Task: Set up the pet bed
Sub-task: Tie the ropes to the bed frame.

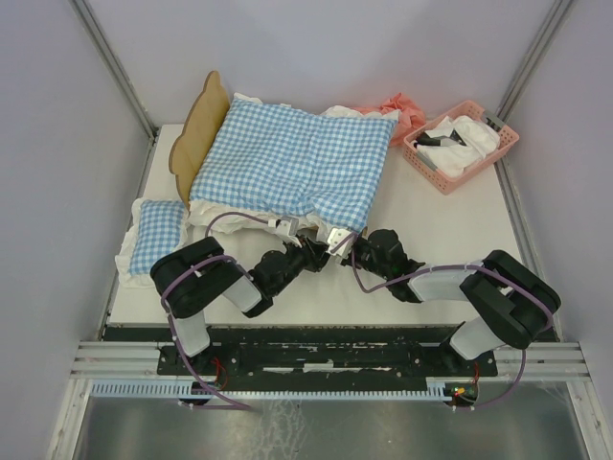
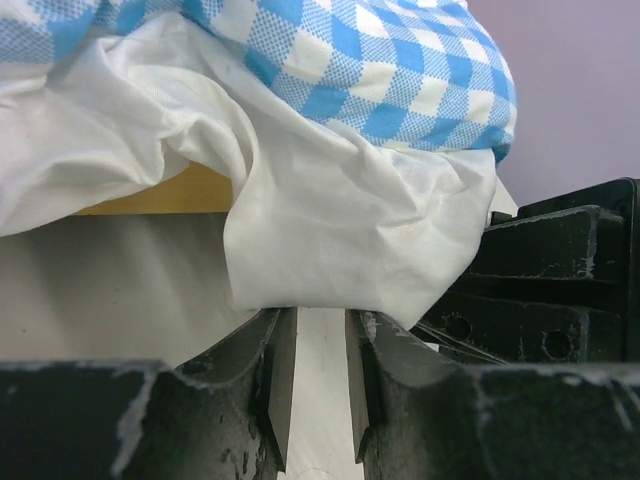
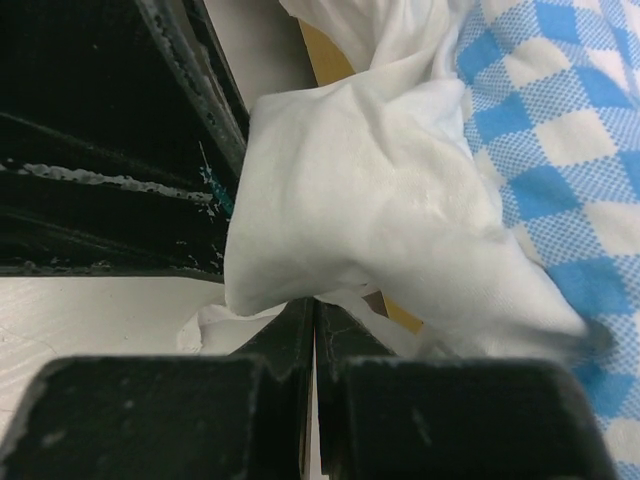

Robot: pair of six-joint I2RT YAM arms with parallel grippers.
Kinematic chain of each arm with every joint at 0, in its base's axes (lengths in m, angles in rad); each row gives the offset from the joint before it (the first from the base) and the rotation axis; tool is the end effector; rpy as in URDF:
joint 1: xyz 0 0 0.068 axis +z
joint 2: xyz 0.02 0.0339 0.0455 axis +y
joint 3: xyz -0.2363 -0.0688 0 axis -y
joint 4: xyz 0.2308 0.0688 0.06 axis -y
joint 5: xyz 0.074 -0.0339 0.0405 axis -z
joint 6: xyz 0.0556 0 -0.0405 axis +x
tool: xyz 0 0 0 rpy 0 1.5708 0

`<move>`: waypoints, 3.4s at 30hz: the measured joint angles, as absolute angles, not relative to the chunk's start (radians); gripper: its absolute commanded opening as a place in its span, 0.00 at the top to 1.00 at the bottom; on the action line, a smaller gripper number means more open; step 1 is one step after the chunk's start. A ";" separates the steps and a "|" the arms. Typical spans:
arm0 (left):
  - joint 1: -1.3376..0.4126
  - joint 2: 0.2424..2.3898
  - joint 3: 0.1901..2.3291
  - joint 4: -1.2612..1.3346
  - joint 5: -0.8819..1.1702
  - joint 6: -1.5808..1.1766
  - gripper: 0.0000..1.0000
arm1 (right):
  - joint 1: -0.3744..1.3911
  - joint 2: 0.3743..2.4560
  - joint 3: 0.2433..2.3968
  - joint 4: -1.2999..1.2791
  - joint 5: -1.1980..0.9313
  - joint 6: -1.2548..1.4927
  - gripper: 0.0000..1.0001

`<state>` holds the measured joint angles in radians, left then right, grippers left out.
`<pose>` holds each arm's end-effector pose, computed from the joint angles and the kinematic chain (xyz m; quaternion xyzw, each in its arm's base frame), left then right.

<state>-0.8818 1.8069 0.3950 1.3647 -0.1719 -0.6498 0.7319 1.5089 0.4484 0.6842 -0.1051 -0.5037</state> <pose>0.1979 -0.2253 0.1188 0.0246 0.7229 -0.4319 0.5387 0.2124 0.1986 0.1297 -0.5024 0.6560 0.1071 0.5530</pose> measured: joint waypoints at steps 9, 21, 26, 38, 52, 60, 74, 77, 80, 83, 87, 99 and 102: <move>-0.864 1.808 0.400 1.365 -0.128 -0.650 0.64 | 0.732 1.514 0.448 0.683 -0.117 -0.522 0.98; -0.847 1.840 0.435 1.371 -0.093 -0.655 0.64 | 0.732 1.514 0.448 0.679 -0.131 -0.530 0.98; -0.846 1.856 0.435 1.371 -0.094 -0.662 0.64 | 0.732 1.514 0.448 0.674 -0.132 -0.530 0.98; -0.837 1.880 0.450 1.371 -0.092 -0.668 0.66 | 0.731 1.515 0.448 0.673 -0.135 -0.533 0.98; -0.836 1.905 0.474 1.372 -0.067 -0.690 0.93 | 0.725 1.520 0.448 0.669 -0.135 -0.533 0.98; -0.833 1.921 0.478 1.407 -0.057 -0.706 0.97 | 0.725 1.520 0.448 0.677 -0.133 -0.521 0.89; -0.826 1.918 0.445 1.416 -0.130 -0.706 0.97 | 0.725 1.448 0.409 0.658 -0.097 -0.347 0.63; -0.826 1.914 0.445 1.415 -0.131 -0.706 0.97 | 0.726 1.409 0.409 0.624 -0.080 -0.225 0.62; -0.826 1.911 0.445 1.415 -0.133 -0.706 0.97 | 0.727 1.381 0.409 0.611 -0.061 -0.072 0.62; -0.826 1.909 0.445 1.416 -0.134 -0.706 0.97 | 0.739 1.376 0.413 0.586 -0.013 0.113 0.64; -0.826 1.909 0.445 1.416 -0.134 -0.706 0.97 | 0.779 1.412 0.444 0.529 0.091 0.317 0.66; -0.826 1.902 0.445 1.416 -0.155 -0.706 0.97 | 0.918 1.631 0.513 0.543 0.382 0.608 0.61; -0.826 1.902 0.445 1.415 -0.156 -0.706 0.97 | 0.930 1.671 0.543 0.564 0.433 0.635 0.60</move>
